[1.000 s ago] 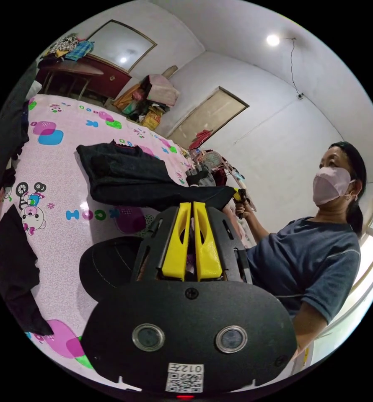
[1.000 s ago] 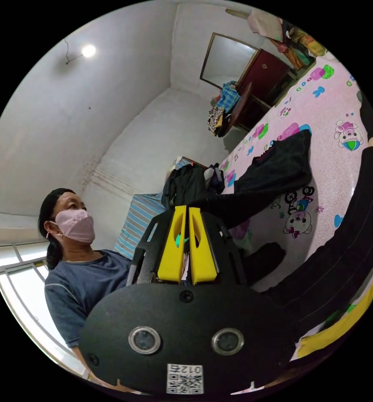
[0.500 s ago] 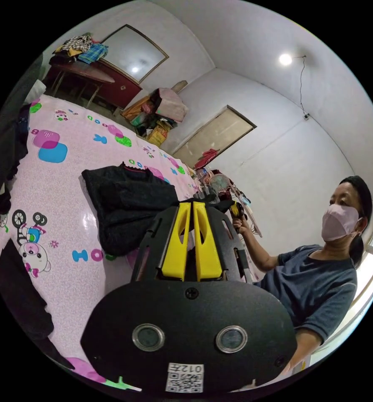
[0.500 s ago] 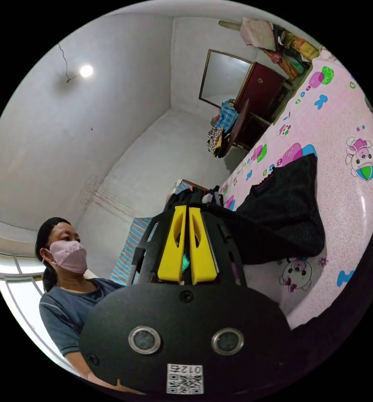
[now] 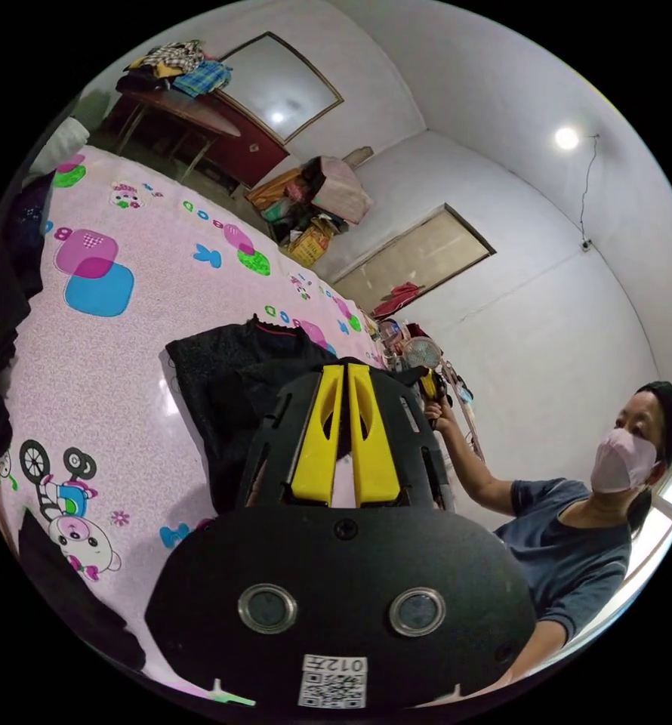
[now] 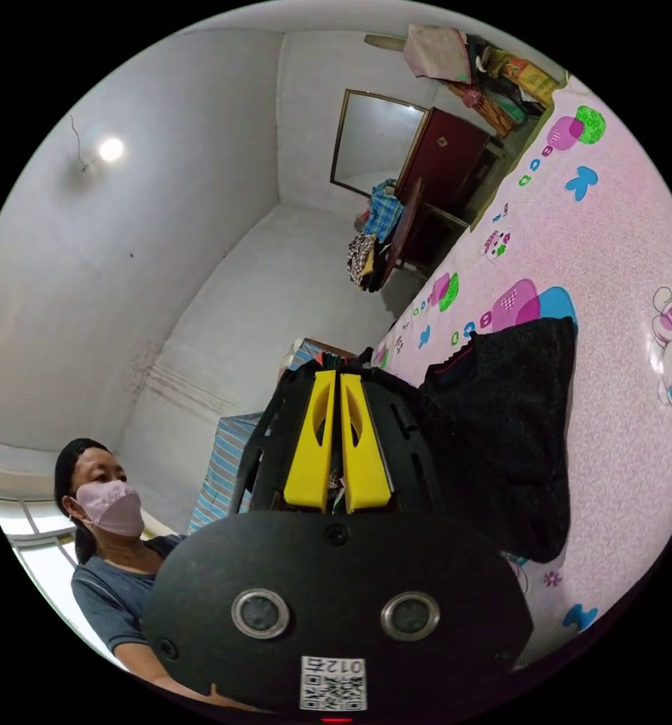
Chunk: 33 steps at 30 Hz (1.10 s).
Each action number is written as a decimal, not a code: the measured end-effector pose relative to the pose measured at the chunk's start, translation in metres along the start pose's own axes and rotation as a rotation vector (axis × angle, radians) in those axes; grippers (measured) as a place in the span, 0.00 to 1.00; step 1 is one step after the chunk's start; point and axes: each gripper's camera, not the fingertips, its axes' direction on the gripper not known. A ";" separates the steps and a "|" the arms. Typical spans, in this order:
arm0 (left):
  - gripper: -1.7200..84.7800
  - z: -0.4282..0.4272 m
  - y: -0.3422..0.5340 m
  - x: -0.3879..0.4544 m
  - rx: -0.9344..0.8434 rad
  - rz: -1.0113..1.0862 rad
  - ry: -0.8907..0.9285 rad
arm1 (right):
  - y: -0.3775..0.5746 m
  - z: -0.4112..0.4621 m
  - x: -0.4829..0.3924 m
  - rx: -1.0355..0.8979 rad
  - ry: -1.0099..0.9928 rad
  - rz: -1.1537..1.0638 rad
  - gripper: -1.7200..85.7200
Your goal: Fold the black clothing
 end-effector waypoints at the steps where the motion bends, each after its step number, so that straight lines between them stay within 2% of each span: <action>1: 0.03 0.005 -0.012 -0.006 -0.004 -0.009 -0.005 | -0.012 0.007 0.006 -0.007 0.015 0.005 0.01; 14: 0.03 0.104 -0.150 -0.106 -0.116 -0.181 -0.152 | -0.135 0.095 0.129 -0.086 0.195 0.133 0.01; 22: 0.03 0.153 -0.183 -0.168 -0.157 -0.334 -0.222 | -0.167 0.139 0.203 -0.114 0.379 0.218 0.01; 25: 0.03 0.159 -0.188 -0.171 -0.179 -0.366 -0.231 | -0.172 0.145 0.203 -0.123 0.400 0.229 0.01; 30: 0.03 0.141 -0.207 -0.130 -0.172 -0.228 -0.199 | -0.184 0.151 0.168 -0.141 0.343 0.158 0.01; 33: 0.03 0.146 -0.215 -0.135 -0.169 -0.255 -0.231 | -0.193 0.161 0.169 -0.123 0.401 0.152 0.01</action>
